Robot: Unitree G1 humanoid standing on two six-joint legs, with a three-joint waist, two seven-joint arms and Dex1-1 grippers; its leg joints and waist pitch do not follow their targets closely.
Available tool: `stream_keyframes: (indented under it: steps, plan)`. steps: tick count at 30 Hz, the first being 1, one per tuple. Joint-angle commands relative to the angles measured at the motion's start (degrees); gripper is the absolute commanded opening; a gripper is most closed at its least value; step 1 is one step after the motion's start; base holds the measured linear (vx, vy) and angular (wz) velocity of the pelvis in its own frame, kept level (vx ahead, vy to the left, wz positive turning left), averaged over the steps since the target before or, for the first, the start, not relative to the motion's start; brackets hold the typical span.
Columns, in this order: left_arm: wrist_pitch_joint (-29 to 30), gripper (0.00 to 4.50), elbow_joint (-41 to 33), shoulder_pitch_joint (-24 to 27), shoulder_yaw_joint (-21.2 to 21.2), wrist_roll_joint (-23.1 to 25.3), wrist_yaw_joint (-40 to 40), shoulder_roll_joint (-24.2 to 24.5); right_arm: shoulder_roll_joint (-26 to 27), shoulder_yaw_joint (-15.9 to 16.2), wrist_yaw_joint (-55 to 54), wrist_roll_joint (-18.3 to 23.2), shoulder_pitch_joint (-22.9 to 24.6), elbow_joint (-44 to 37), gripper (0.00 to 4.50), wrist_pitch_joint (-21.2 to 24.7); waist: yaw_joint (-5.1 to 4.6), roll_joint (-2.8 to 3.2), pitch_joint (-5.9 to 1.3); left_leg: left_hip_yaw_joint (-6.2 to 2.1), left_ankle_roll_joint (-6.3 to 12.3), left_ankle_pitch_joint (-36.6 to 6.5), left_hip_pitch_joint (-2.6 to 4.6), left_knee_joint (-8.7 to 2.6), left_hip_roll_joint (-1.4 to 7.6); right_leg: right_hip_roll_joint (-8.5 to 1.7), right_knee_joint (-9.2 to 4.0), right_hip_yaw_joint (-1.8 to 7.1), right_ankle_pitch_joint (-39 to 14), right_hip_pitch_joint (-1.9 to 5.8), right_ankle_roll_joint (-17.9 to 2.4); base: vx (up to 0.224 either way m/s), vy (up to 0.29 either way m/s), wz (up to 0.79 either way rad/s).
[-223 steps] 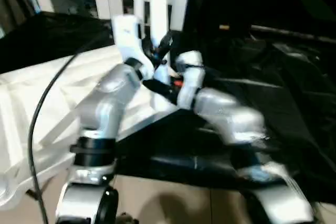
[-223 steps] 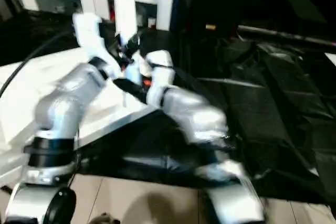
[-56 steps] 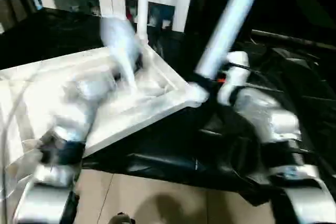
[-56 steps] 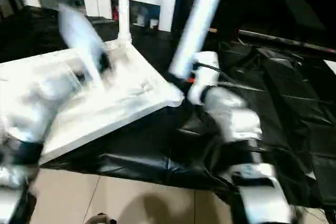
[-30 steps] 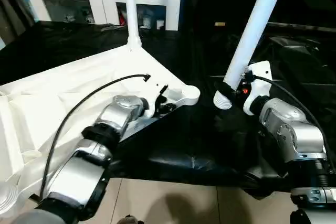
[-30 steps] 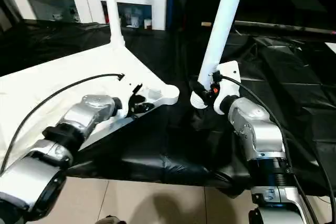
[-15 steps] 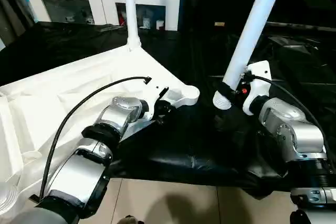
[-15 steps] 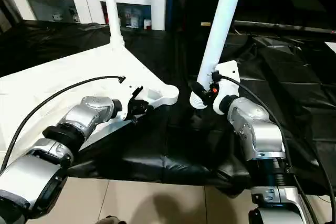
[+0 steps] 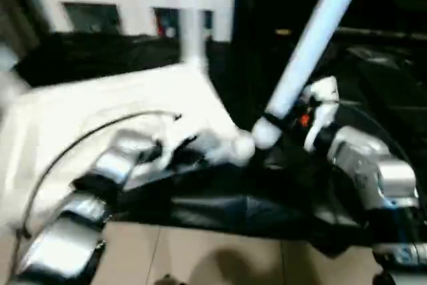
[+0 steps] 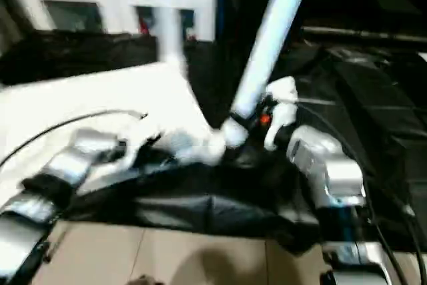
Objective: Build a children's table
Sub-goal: Pick table leg, then insert table leg to table base
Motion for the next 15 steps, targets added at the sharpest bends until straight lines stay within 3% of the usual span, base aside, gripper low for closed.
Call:
stream_keyframes:
  steps: [1, 4, 7, 8, 9, 10, 11, 15]
  plan:
    - [0.0, 0.0, -4.1, 1.3, 0.3, -2.8, -0.1, 0.0, -0.7, 1.3, 1.5, 0.1, 0.0, -1.0, 1.91, 1.0, -0.13, -0.16, -4.31, -2.02, 1.05, -12.1, 1.5, -4.35, 4.27, -5.28, -5.02, 3.86, -16.7, 2.61, -10.1, 0.0, 0.0, 0.0]
    - [-0.4, 0.0, -5.6, 3.0, 1.1, -1.2, 3.8, 0.4, 0.7, 2.0, -0.5, -1.8, -1.4, 2.0, 1.91, 0.3, -0.28, -0.34, -4.31, -2.13, -0.74, -13.4, 1.4, -4.49, 4.0, -5.54, -5.02, 3.91, -18.2, 2.62, -9.4, 0.0, 0.0, 0.0]
    - [1.0, 0.0, -7.5, 4.3, 2.2, -1.3, 4.0, 0.2, 1.0, 2.8, -0.9, -2.8, -2.0, 3.2, 1.91, 0.2, -0.38, -0.47, -4.27, -2.11, -0.95, -12.7, 1.31, -4.48, 3.93, -5.55, -5.11, 3.98, -19.1, 2.65, -8.7, 0.0, 0.0, 0.0]
    - [2.0, 0.0, -9.0, 5.2, 2.6, -1.5, 3.7, 0.2, 0.9, 3.7, -0.9, -3.8, -2.2, 3.9, 1.91, -0.5, -0.49, -0.87, -4.21, -2.03, -0.69, -12.3, 1.17, -4.51, 3.86, -5.46, -5.17, 4.0, -18.9, 2.71, -8.4, 0.0, 0.0, 0.0]
    - [3.3, 0.0, -10.9, 6.1, 2.9, -1.9, 3.6, 0.1, 0.6, 4.7, -0.8, -4.9, -2.4, 4.4, 1.91, -1.3, -0.53, -0.83, -4.33, -2.12, -0.73, -11.3, 1.01, -4.51, 3.98, -5.56, -4.78, 3.96, -17.9, 2.85, -8.7, 0.0, 0.0, 0.0]
    - [4.4, 0.0, -12.5, 6.9, 2.9, -2.1, 3.5, 0.2, 0.6, 5.4, -0.8, -5.6, -2.6, 5.0, 1.91, -2.0, -0.86, -1.41, -4.28, -2.01, -0.25, -10.5, 0.85, -4.54, 3.89, -5.35, -4.77, 3.96, -17.1, 2.88, -8.6, 0.0, 0.0, 0.0]
    - [4.4, 0.0, -12.5, 6.9, 2.9, -2.1, 3.5, 0.2, 0.6, 5.4, -0.8, -5.6, -2.6, 5.0, 1.91, -2.0, -0.77, -1.12, -4.35, -2.08, -0.23, -10.3, 0.99, -4.45, 3.93, -5.49, -4.52, 3.95, -16.8, 2.78, -8.9, 0.0, 0.0, 0.0]
    - [5.6, 0.0, -16.0, 8.6, 2.5, -2.8, 4.0, 0.3, 1.8, 5.8, -1.5, -6.7, -5.0, 9.3, 1.91, -3.7, -1.21, -1.55, -4.36, -1.79, 1.28, -8.3, 0.94, -4.29, 3.74, -5.2, -4.39, 4.01, -14.7, 2.68, -9.8, 0.0, 0.0, 0.0]
